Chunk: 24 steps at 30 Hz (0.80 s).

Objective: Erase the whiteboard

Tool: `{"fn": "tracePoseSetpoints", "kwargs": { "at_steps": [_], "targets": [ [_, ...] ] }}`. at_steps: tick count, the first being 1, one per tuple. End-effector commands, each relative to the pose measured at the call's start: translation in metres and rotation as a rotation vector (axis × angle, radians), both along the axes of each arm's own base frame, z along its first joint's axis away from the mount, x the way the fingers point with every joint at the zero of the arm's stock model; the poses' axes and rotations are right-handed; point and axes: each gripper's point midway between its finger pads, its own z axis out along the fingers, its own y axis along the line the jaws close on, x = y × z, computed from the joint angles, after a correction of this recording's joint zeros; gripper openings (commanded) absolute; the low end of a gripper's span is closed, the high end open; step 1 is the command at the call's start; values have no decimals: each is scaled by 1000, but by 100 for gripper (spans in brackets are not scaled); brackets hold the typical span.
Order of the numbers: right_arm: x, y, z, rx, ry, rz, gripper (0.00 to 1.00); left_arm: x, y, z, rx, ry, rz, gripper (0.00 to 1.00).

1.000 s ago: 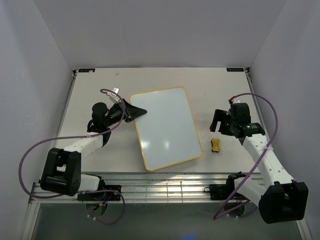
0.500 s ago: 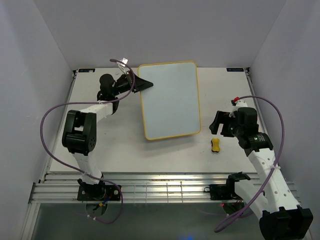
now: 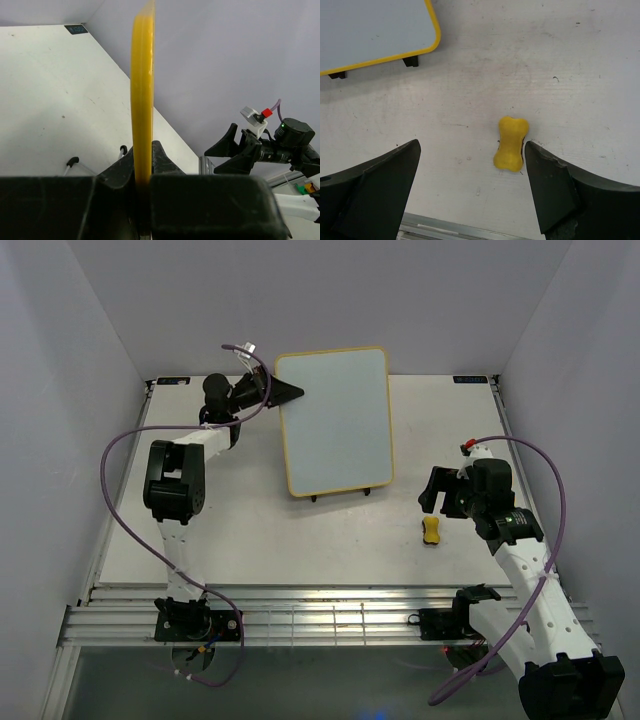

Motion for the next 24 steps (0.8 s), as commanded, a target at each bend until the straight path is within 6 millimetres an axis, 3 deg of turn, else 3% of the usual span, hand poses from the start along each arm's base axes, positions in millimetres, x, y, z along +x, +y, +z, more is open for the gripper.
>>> {"fn": "tracePoseSetpoints", "kwargs": {
  "at_steps": [1, 2, 5, 10, 15, 24],
  "targets": [
    [7, -1, 6, -14, -38, 3, 90, 7, 9, 50, -56, -140, 25, 0],
    [6, -1, 5, -12, -36, 5, 90, 9, 10, 56, -64, -171, 23, 0],
    [6, -1, 3, -14, -31, 9, 90, 20, 13, 46, -77, -161, 23, 0],
    [6, -1, 2, -20, -25, 9, 90, 28, 14, 57, -67, -210, 28, 0],
    [5, -1, 2, -23, -25, 12, 90, 24, 13, 55, -48, -243, -1, 0],
    [6, 1, 3, -14, -27, 21, 90, 4, 30, 25, -88, -224, -19, 0]
  ]
}}
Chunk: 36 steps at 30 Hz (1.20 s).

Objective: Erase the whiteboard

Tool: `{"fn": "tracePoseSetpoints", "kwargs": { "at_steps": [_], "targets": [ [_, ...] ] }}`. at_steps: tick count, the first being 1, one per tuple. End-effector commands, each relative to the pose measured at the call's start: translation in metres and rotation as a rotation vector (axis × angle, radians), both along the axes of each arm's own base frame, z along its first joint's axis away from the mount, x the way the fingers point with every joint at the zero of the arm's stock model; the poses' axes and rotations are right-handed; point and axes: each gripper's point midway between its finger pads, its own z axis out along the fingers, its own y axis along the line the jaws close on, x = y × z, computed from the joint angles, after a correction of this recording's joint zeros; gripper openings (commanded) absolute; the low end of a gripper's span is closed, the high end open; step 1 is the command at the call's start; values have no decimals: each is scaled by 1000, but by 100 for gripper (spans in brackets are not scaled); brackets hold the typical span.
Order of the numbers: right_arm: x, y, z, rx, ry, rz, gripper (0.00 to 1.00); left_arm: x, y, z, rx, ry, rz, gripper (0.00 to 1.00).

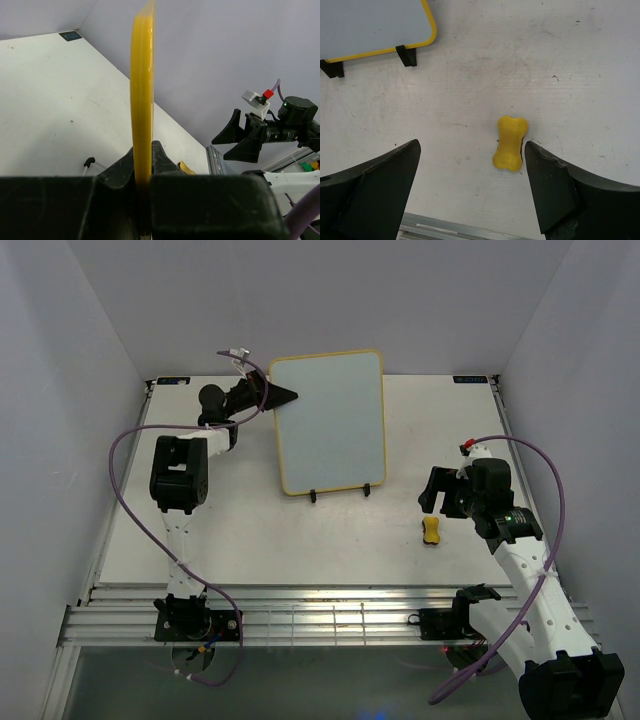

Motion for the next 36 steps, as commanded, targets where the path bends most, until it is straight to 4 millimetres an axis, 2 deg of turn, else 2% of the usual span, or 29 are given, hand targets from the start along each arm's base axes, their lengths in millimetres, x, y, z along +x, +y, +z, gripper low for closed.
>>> {"fn": "tracePoseSetpoints", "kwargs": {
  "at_steps": [1, 9, 12, 14, 18, 26, 34, 36],
  "targets": [
    [6, 2, 6, -8, -39, 22, 90, -10, 17, 37, -66, -96, 33, 0],
    [8, 4, 6, -2, -39, 27, 90, -13, 17, 19, -52, -56, 39, 0],
    [8, 5, 6, 5, -42, 34, 90, -9, 18, 12, -47, -34, 45, 0],
    [7, 6, 5, 8, -39, 37, 90, -7, 16, 4, -37, -8, 25, 5],
    [6, 6, 4, 8, -41, 36, 90, -8, 13, 6, -23, -22, 22, 7],
    [6, 7, 5, 14, -45, 41, 90, -4, 9, -11, 9, 6, 36, 31],
    [5, 9, 8, 23, -51, 48, 90, -6, 9, -18, 19, -3, 45, 36],
    [4, 9, 8, 24, -55, 50, 90, -7, 10, -22, 21, 0, 49, 45]
  ]
}}
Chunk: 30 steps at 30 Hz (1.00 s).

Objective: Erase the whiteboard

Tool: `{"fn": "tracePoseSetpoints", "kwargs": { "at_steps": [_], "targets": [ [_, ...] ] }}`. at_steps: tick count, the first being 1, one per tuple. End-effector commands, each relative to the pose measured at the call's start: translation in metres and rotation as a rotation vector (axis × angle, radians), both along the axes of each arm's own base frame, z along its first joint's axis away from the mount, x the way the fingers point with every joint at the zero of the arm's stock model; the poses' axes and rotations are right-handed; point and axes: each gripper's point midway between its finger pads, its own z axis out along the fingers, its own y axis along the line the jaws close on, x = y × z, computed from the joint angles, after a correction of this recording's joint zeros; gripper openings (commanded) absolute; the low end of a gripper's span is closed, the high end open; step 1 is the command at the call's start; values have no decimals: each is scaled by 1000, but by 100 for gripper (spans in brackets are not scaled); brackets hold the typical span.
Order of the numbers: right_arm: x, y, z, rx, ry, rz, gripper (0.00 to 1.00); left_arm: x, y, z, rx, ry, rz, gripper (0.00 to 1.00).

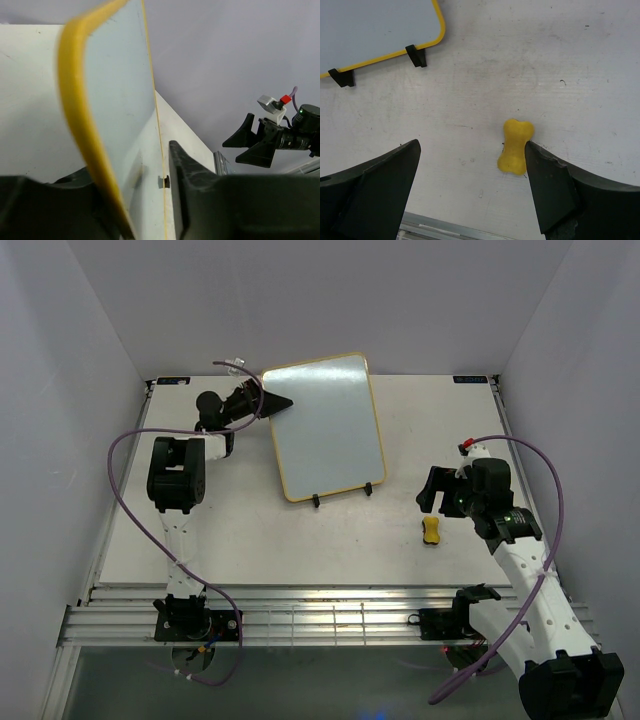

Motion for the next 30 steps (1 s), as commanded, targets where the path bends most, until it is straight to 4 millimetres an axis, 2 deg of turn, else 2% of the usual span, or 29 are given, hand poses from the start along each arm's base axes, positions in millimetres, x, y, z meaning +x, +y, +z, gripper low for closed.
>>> {"fn": "tracePoseSetpoints", "kwargs": {
  "at_steps": [1, 4, 12, 14, 16, 18, 19, 21, 24, 27, 28, 29, 30],
  "targets": [
    [2, 3, 8, 5, -48, 27, 90, -11, -7, 14, 9, -84, -16, 49],
    [2, 3, 10, 6, -54, 25, 90, -15, -5, 13, 6, -101, -2, 61],
    [1, 4, 12, 12, -64, 31, 90, -19, -3, 5, 5, -107, 16, 70],
    [0, 5, 12, 14, -68, 37, 90, -16, -1, -1, 15, -82, 37, 80],
    [0, 6, 13, 17, -73, 40, 90, -12, 2, -5, 37, -78, 71, 98],
    [0, 6, 15, 16, -76, 44, 90, -9, 7, -15, 67, -60, 98, 98],
    [0, 6, 15, 18, -78, 45, 90, -9, 8, -11, 73, -71, 108, 98],
    [0, 7, 16, 20, -82, 48, 90, -8, 15, -17, 99, -54, 137, 98],
    [0, 8, 18, 21, -85, 53, 90, -6, 32, -14, 97, -33, 191, 98],
    [-1, 6, 18, 17, -92, 45, 90, -17, 51, -4, 40, -24, 225, 98],
    [-1, 6, 19, 18, -95, 47, 90, -22, 51, -1, 16, 1, 216, 98],
    [-1, 6, 19, 18, -95, 48, 90, -23, 69, 10, 6, -18, 254, 98],
    [-1, 7, 19, 18, -95, 52, 90, -26, 71, 14, 4, -23, 259, 98]
  ]
}}
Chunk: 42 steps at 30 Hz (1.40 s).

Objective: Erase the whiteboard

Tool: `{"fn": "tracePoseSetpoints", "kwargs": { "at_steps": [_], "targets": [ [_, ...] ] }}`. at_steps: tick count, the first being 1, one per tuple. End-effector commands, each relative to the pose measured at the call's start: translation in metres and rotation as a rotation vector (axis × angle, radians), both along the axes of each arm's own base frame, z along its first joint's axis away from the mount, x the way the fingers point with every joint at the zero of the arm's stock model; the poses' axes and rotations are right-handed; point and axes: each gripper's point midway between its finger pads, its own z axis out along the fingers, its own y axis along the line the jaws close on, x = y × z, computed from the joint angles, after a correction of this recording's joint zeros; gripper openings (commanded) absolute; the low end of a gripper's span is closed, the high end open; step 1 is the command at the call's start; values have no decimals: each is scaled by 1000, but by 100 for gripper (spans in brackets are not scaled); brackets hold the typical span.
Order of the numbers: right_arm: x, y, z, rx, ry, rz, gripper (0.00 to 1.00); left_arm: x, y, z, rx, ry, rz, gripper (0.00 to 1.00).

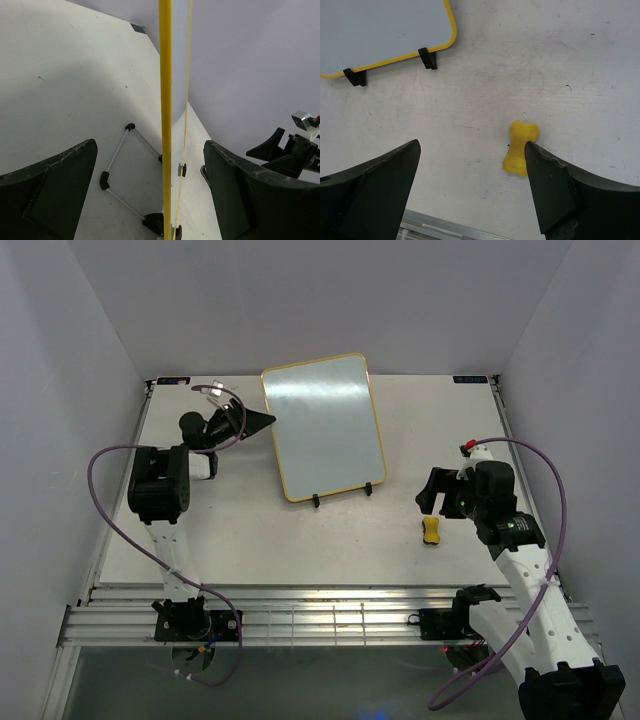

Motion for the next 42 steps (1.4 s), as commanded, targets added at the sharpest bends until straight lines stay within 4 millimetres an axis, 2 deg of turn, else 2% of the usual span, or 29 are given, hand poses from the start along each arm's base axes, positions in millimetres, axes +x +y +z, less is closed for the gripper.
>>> {"fn": "tracePoseSetpoints", "kwargs": {
  "at_steps": [1, 5, 6, 7, 8, 9, 10, 11, 12, 13, 14, 15, 16, 17, 18, 19, 20, 21, 22, 23, 24, 26, 29, 30, 32, 33, 34, 38, 42],
  "targets": [
    [3, 3, 9, -5, -52, 32, 90, -11, 25, 61, -26, -137, 65, 98],
    [4, 3, 11, -6, -56, 29, 90, -20, 28, 79, -11, -146, 84, 98],
    [4, 2, 11, -9, -56, 26, 90, -20, 32, 90, -14, -131, 119, 98],
    [5, 1, 12, -12, -60, 21, 90, -21, 36, 88, -10, -103, 148, 98],
    [5, -2, 12, -22, -58, 9, 90, -19, 44, 87, 2, -71, 197, 98],
    [5, -3, 16, -25, -63, 4, 90, -11, 57, 74, 3, 41, 297, 98],
    [4, -3, 18, -26, -57, 0, 90, -17, 65, 89, 4, 44, 353, 98],
    [3, -5, 21, -32, -53, -7, 90, -20, 76, 81, 10, 109, 411, 98],
    [1, -7, 29, -37, -54, -13, 90, -26, 83, 64, 39, 213, 455, 98],
    [0, -8, 34, -40, -58, -22, 90, -31, 96, 77, 57, 223, 541, 98],
    [-1, -12, 39, -46, -68, -37, 90, -35, 103, 74, 87, 273, 588, 98],
    [-2, -13, 47, -50, -75, -44, 90, -48, 108, 54, 153, 379, 613, 98],
    [-4, -15, 52, -53, -77, -48, 90, -52, 117, 53, 189, 409, 671, 98],
    [-4, -17, 55, -60, -76, -58, 90, -63, 116, 63, 206, 405, 672, 98],
    [-8, -18, 55, -67, -58, -57, 90, -80, 111, 55, 235, 457, 648, 98],
    [-9, -18, 64, -66, -70, -59, 90, -89, 108, 57, 278, 442, 643, 98],
    [-11, -19, 66, -72, -68, -63, 90, -105, 98, 70, 320, 401, 638, 98],
    [-12, -21, 69, -79, -76, -66, 90, -122, 102, 58, 387, 464, 654, 98],
    [-15, -22, 73, -82, -80, -66, 90, -135, 95, 57, 461, 435, 632, 98],
    [-19, -23, 78, -80, -93, -65, 90, -149, 99, 67, 498, 394, 672, 98],
    [-21, -23, 80, -81, -100, -61, 90, -167, 103, 56, 549, 432, 676, 98],
    [-29, -23, 84, -75, -112, -55, 90, -194, 118, 63, 624, 387, 723, 98],
    [-40, -23, 85, -68, -119, -47, 90, -223, 128, 64, 696, 363, 728, 98],
    [-42, -25, 84, -74, -120, -53, 90, -233, 128, 73, 696, 321, 728, 98],
    [-50, -35, 83, -116, -120, -80, 90, -249, 130, 79, 727, 312, 716, 98],
    [-52, -38, 86, -126, -124, -93, 90, -255, 131, 87, 730, 290, 715, 98],
    [-55, -43, 88, -142, -126, -113, 90, -262, 132, 105, 709, 240, 735, 98],
    [-70, -54, 105, -171, -149, -147, 90, -289, 145, 132, 740, 199, 798, 98],
    [-81, -53, 115, -158, -168, -138, 90, -309, 160, 143, 783, 189, 874, 98]
  ]
}}
